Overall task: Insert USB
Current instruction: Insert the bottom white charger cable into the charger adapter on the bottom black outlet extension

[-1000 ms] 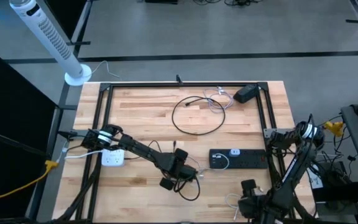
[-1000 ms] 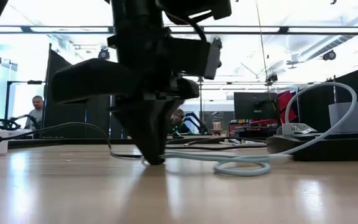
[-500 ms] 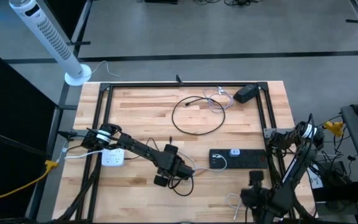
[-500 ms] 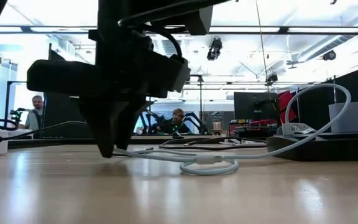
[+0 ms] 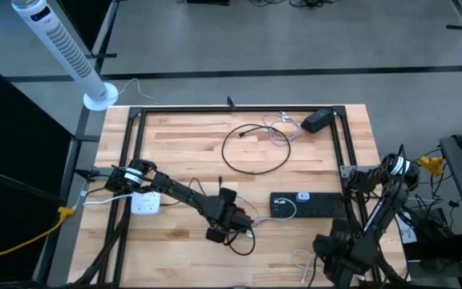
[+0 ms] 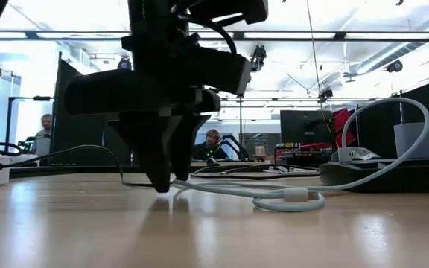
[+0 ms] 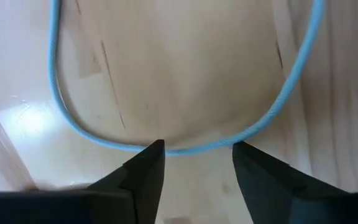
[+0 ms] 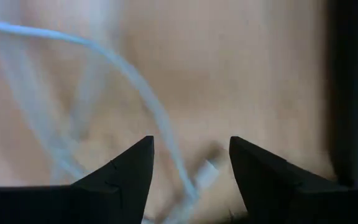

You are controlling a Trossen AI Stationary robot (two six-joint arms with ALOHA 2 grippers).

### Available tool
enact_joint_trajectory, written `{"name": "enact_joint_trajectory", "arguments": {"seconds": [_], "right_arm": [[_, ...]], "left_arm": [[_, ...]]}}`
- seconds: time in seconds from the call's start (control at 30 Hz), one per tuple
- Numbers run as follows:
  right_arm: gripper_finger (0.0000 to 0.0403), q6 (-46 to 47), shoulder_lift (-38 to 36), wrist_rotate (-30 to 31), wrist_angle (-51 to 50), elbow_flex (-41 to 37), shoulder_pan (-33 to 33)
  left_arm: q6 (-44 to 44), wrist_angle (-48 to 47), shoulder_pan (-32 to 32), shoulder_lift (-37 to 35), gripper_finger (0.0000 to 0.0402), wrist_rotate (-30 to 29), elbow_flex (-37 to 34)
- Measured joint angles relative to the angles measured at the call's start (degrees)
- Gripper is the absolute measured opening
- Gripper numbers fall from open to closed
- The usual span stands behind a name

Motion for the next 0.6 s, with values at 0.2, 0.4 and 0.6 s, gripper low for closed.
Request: {"name": "enact_joint_trajectory", "arguments": {"seconds": [0.2,0.4,0.6], "right_arm": [[0.0186,-30.0,-0.1,11.2,10.7,2.1,1.0],[0.0166,-42.4,0.9,13.0,15.0,1.4,-0.4],[0.0144,-54.0,2.3,11.6,25.7,1.2,-1.7]], "left_arm": [[0.7,-4.7,0.2,0.0,0.0198,-6.8,-0.2],[-0.5,-5.1,0.7,-0.1,0.0186,-7.3,-2.0],[-2.4,-7.1,0.6,-0.5,0.0179,-7.3,-3.7]]}}
